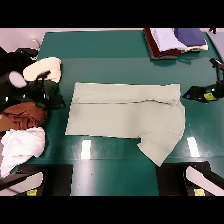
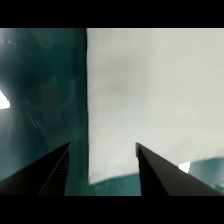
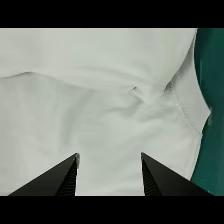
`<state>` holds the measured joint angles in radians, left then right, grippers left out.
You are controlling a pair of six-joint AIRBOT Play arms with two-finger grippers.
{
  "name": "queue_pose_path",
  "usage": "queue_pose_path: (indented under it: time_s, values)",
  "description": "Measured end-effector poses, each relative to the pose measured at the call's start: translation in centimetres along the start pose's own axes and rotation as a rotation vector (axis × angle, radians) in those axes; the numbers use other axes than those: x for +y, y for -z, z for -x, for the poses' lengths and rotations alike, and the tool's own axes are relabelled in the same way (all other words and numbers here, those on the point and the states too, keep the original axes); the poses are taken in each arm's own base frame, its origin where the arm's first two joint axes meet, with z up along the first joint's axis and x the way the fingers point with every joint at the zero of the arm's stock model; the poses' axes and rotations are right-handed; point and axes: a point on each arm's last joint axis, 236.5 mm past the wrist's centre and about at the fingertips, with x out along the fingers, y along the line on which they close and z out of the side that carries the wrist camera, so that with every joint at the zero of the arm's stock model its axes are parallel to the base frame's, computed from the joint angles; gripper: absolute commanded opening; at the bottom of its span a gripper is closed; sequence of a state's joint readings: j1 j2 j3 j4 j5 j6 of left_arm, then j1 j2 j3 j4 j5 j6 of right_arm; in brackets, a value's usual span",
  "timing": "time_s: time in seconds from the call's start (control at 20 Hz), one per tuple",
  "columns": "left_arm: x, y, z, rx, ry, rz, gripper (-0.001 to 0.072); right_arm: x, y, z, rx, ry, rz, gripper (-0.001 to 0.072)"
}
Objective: Fold the shirts.
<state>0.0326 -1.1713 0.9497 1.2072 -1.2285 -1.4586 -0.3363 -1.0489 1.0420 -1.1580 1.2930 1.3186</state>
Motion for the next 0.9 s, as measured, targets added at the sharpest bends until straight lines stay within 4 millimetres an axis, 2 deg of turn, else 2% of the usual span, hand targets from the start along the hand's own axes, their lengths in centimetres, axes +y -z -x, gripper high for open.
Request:
queue_pose_path:
  time_s: [0.1, 0.2, 0.3, 0.5, 0.55, 0.6, 0.65, 0.8, 0.9]
  values:
    - [0.7, 3.5, -1.5, 0.054, 0.002, 0.030, 0.0492, 1.2, 0.8, 0.5, -0.017, -0.040, -0.009, 0.0449]
    - [1.2, 5.8, -2.9, 0.084, 0.004, 0.056, 0.0492, 2.3, 1.3, 0.8, -0.028, -0.079, -0.013, 0.0449]
    - [1.1, 7.1, -4.0, 0.092, 0.025, 0.082, 0.0491, 3.1, 1.4, 1.0, -0.038, -0.109, -0.016, 0.0449]
    - [0.2, 8.3, -5.4, 0.090, 0.081, 0.108, 0.0489, 3.9, 1.5, 1.2, -0.046, -0.141, -0.019, 0.0449]
    - [-0.1, 8.5, -5.6, 0.090, 0.090, 0.108, 0.0386, 4.0, 1.5, 1.2, -0.047, -0.146, -0.020, 0.0450]
    - [-0.3, 8.6, -5.9, 0.087, 0.097, 0.109, 0.0116, 4.0, 1.5, 1.3, -0.047, -0.147, -0.020, 0.0449]
    - [-0.4, 8.7, -6.2, 0.086, 0.096, 0.107, 0.0025, 4.1, 1.5, 1.3, -0.045, -0.149, -0.020, 0.0449]
    - [-1.2, 7.5, -5.5, 0.049, 0.110, 0.088, 0.0024, 2.8, 3.0, 1.0, 0.010, -0.112, -0.025, 0.0449]
    - [-1.9, 6.0, -4.4, 0.001, 0.120, 0.068, 0.0024, 0.3, 5.8, 0.3, 0.101, -0.056, -0.062, 0.0454]
